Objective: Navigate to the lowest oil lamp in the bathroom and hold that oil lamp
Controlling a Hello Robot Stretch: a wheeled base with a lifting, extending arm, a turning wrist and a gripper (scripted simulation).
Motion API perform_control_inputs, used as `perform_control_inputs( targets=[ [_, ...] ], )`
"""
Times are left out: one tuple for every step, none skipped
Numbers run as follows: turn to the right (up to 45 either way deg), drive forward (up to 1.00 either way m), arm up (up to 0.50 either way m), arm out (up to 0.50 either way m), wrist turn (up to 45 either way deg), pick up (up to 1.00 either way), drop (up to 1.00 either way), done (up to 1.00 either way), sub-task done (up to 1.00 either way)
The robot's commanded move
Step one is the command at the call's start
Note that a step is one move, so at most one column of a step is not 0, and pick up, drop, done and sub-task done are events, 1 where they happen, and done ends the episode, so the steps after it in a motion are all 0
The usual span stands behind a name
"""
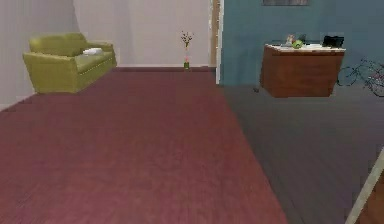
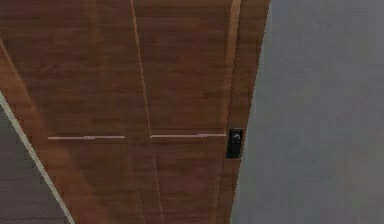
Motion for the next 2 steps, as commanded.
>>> perform_control_inputs(
  targets=[
    [0.0, 1.0, 0.0, 0.0, 0.0, 0.0, 0.0, 0.0, 0.0],
    [0.0, 1.0, 0.0, 0.0, 0.0, 0.0, 0.0, 0.0, 0.0]
  ],
)
